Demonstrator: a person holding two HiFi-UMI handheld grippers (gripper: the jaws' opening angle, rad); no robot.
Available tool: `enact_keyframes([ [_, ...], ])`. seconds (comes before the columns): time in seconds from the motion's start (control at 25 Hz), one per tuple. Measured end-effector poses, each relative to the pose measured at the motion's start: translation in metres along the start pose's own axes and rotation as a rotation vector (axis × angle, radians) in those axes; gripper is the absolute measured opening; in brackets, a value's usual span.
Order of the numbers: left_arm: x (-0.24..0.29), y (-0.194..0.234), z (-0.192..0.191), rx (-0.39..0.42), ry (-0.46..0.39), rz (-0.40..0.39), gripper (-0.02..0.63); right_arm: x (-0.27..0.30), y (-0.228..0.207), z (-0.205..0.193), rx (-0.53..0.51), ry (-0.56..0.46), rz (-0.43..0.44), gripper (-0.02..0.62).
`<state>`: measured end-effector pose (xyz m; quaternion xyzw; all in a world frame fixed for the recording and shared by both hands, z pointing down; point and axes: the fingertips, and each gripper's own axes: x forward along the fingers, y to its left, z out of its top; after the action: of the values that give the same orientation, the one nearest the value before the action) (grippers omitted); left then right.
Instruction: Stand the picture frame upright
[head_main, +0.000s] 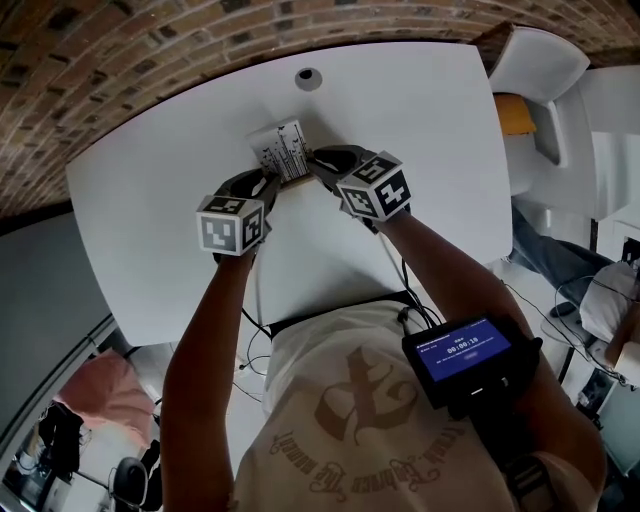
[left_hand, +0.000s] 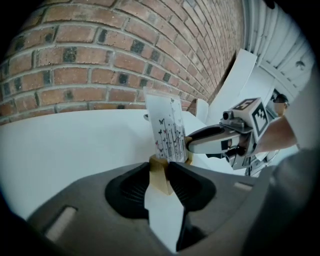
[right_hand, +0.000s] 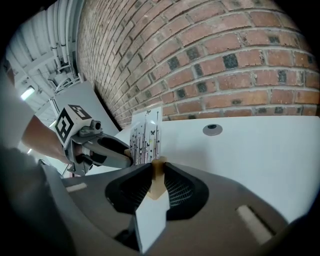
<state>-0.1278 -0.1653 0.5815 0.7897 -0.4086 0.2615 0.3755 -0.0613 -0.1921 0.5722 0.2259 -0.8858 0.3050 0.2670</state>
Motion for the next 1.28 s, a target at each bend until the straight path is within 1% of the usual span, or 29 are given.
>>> enact_keyframes([
  [0.24,0.009,0.02,0.011,0.034,0.002,0.002,0.13,0.016,-0.01,0.012,0.003,-0.021,-0.021,0.084],
  [0.52,0.021,0.034,0.023,0.057,-0.027,0.009,0.13,0.028,-0.022,0.022,-0.007,-0.035,-0.041,0.083],
  [0.8,0.023,0.048,0.041,0.081,-0.037,0.037,0.13,0.039,-0.033,0.039,-0.023,-0.062,-0.049,0.081],
  [1.04,0.027,0.063,0.062,0.125,-0.056,0.058,0.13,0.048,-0.044,0.061,-0.042,-0.089,-0.061,0.081],
  [1.16,0.034,0.07,0.071,0.16,-0.084,0.052,0.13,0.051,-0.049,0.069,-0.048,-0.096,-0.065,0.081],
  [1.28,0.037,0.076,0.079,0.177,-0.079,0.058,0.13,0.056,-0.056,0.076,-0.054,-0.102,-0.068,0.081],
])
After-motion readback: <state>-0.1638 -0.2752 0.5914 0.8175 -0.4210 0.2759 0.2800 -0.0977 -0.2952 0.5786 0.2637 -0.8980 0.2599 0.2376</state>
